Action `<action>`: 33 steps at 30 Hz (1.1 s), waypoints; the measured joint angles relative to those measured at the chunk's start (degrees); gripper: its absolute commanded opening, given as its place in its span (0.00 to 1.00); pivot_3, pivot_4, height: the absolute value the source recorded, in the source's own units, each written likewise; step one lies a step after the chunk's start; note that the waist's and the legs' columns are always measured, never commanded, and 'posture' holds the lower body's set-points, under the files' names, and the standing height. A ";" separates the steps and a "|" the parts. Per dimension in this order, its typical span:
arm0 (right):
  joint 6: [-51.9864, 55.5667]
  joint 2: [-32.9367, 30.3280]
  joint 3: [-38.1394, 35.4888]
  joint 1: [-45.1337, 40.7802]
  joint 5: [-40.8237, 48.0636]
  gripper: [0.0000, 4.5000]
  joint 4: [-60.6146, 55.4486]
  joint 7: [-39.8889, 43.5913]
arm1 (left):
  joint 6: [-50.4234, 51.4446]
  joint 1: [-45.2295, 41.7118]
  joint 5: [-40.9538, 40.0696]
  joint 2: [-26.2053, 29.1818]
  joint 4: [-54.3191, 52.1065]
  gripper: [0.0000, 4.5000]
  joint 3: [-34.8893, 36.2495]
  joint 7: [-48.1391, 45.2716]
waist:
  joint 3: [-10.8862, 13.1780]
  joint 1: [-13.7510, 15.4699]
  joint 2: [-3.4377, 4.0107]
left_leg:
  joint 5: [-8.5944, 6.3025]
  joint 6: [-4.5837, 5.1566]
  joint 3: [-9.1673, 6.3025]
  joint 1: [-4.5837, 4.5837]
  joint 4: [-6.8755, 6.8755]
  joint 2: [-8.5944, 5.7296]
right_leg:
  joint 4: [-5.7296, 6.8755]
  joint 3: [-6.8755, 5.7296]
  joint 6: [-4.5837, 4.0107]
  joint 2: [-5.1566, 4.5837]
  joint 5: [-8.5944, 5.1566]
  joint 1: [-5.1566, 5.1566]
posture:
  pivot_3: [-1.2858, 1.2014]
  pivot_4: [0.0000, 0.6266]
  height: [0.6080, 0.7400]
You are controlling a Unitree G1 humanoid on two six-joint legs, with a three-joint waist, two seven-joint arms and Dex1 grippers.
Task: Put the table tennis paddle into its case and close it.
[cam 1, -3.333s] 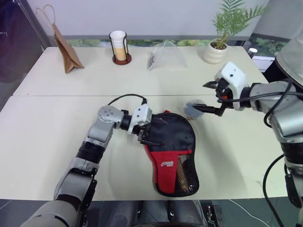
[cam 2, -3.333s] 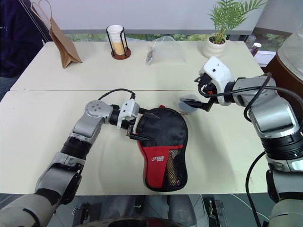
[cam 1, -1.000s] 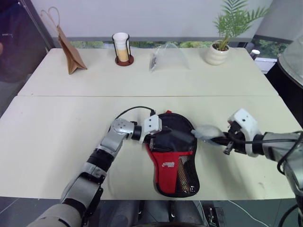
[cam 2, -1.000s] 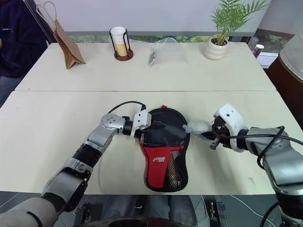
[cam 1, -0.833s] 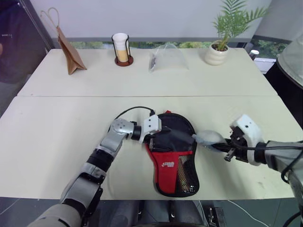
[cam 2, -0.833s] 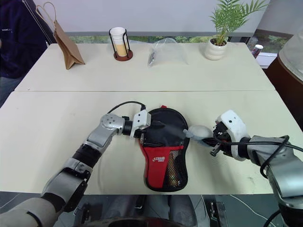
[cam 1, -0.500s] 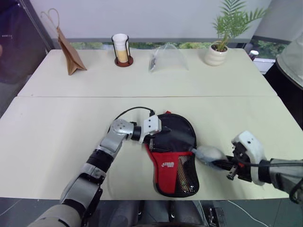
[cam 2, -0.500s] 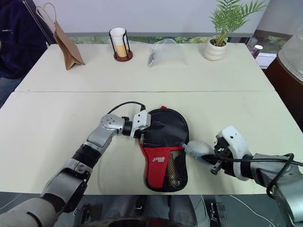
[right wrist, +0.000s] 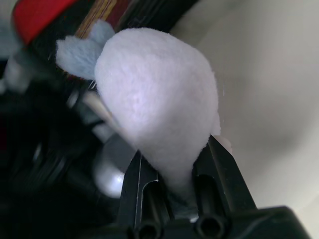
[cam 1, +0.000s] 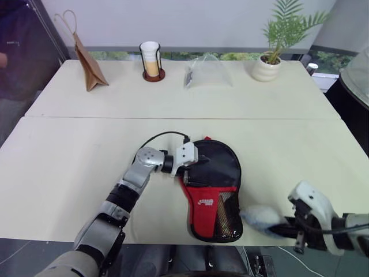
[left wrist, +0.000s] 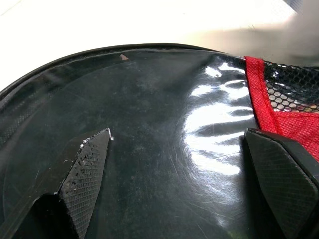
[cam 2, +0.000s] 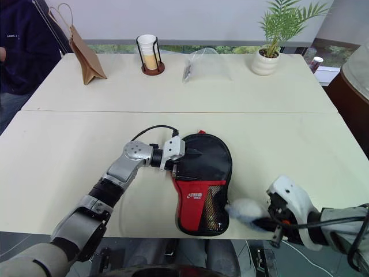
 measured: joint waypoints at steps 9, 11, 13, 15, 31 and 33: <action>-9.54 -3.54 -4.77 9.66 -4.48 0.00 0.08 6.42 | 0.03 0.15 0.00 -0.11 0.00 1.00 -0.76 0.96 | -0.30 0.14 0.03 | -0.13 0.09 0.00 0.09 -0.02 0.05 | -0.43 -0.06 0.00 -0.03 -0.03 0.31 | 0.52 0.24 0.95; -11.67 -3.65 -5.37 11.17 -5.76 0.00 0.14 7.69 | 0.03 0.15 0.00 -0.30 -0.01 1.00 -0.90 1.06 | -0.30 0.16 0.02 | -0.16 0.13 0.01 0.08 -0.01 0.05 | -0.47 -0.07 0.01 -0.04 -0.04 0.32 | 0.52 0.24 0.95; -13.47 -3.69 -6.46 12.42 -6.99 0.00 0.20 8.92 | 0.04 0.15 -0.02 -0.34 -0.04 1.00 -0.95 1.05 | -0.31 0.25 0.03 | -0.18 0.16 0.01 0.07 0.00 0.04 | -0.50 -0.07 0.04 -0.06 -0.06 0.33 | 0.52 0.24 0.95; -15.21 -3.71 -7.45 13.83 -8.15 0.00 0.29 10.27 | 0.04 0.14 -0.02 -0.34 -0.04 1.00 -0.95 1.02 | -0.31 0.36 0.03 | -0.20 0.19 0.02 0.06 0.01 0.03 | -0.53 -0.09 0.05 -0.09 -0.06 0.36 | 0.52 0.24 0.95; -12.08 -4.56 -9.28 0.86 -6.51 0.99 6.79 11.75 | -1.42 -1.96 -0.03 -0.75 3.78 1.00 -0.83 0.74 | -0.29 0.16 -0.04 | -0.23 0.22 0.04 0.09 0.05 0.03 | -0.56 -0.65 0.06 -0.52 -0.08 0.46 | 0.52 0.24 0.95; -10.68 -5.94 -9.80 -3.38 -5.17 0.99 8.93 11.49 | -1.58 -2.51 -0.03 -0.75 4.49 1.00 -0.73 0.73 | -0.32 0.08 0.00 | -0.23 0.23 0.08 0.08 0.04 0.04 | -0.56 -0.95 0.05 -0.72 -0.08 0.44 | 0.52 0.24 0.95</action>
